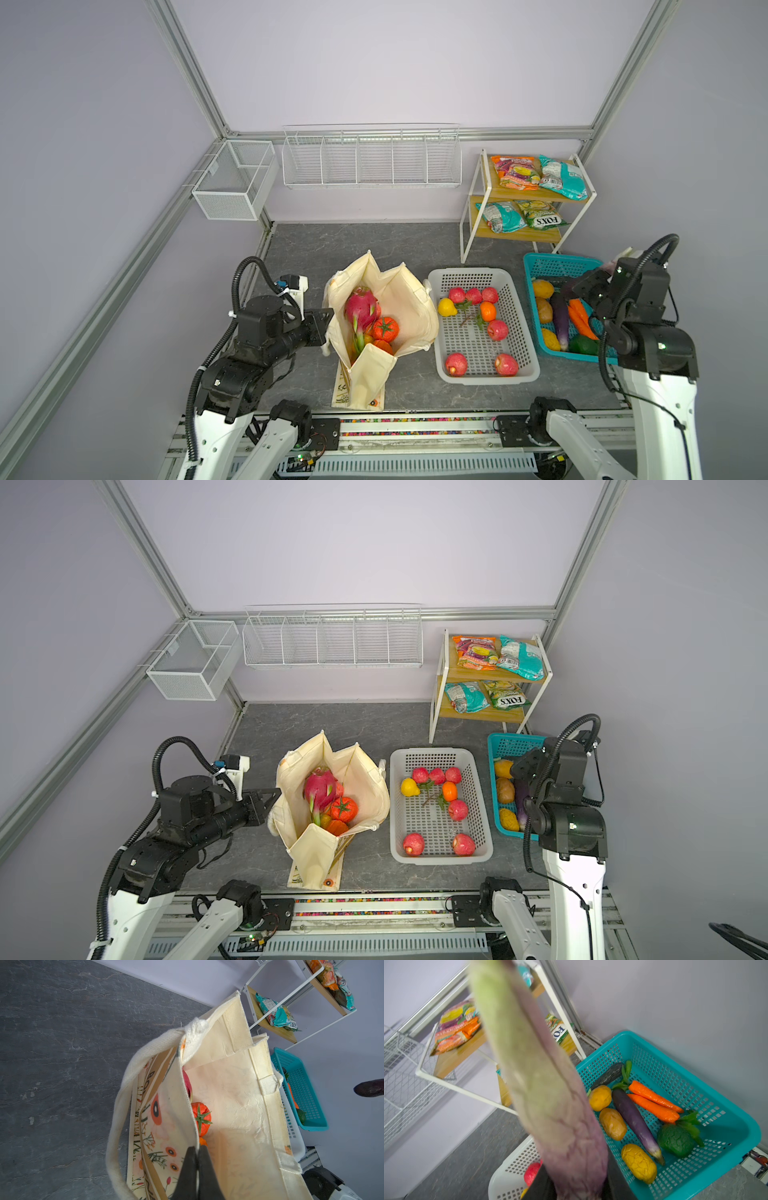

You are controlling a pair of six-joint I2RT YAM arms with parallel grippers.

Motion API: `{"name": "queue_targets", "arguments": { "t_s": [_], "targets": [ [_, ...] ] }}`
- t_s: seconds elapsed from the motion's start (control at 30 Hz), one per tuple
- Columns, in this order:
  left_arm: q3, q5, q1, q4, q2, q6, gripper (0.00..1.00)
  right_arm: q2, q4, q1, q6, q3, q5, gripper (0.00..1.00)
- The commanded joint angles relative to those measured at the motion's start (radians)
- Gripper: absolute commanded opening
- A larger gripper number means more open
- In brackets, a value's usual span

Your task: Place the food into the grocery bag and tie it

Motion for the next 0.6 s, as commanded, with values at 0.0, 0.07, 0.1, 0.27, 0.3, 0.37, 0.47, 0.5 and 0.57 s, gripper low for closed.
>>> {"name": "queue_targets", "arguments": {
  "t_s": [0.0, 0.07, 0.1, 0.27, 0.3, 0.37, 0.47, 0.5, 0.57],
  "targets": [
    [-0.027, -0.015, 0.000, -0.062, 0.005, -0.011, 0.00, -0.026, -0.025, 0.017, 0.019, -0.018, -0.106, 0.24],
    [-0.034, -0.014, -0.001, -0.056, 0.006, -0.019, 0.00, -0.039, -0.030, 0.025, 0.021, -0.017, -0.147, 0.24],
    [-0.034, -0.015, -0.001, -0.053, 0.009, -0.023, 0.00, -0.043, -0.035, 0.028, 0.022, -0.012, -0.169, 0.24],
    [-0.034, 0.000, -0.001, -0.031, 0.034, -0.036, 0.00, -0.064, -0.041, 0.051, 0.031, 0.003, -0.263, 0.24],
    [-0.031, 0.002, -0.001, -0.029, 0.037, -0.038, 0.00, -0.069, -0.041, 0.058, 0.040, 0.001, -0.285, 0.24],
    [-0.029, 0.001, -0.001, -0.025, 0.043, -0.034, 0.00, -0.074, -0.019, 0.072, 0.048, -0.013, -0.329, 0.24],
    [-0.027, 0.003, 0.000, -0.011, 0.047, -0.042, 0.00, -0.073, 0.007, 0.106, 0.068, -0.014, -0.365, 0.24],
    [-0.021, 0.012, 0.000, -0.009, 0.054, -0.043, 0.00, -0.073, 0.014, 0.120, 0.077, -0.010, -0.375, 0.24],
    [-0.003, 0.019, 0.000, -0.019, 0.071, -0.029, 0.00, -0.073, 0.026, 0.152, 0.085, 0.000, -0.391, 0.24]
  ]
}}
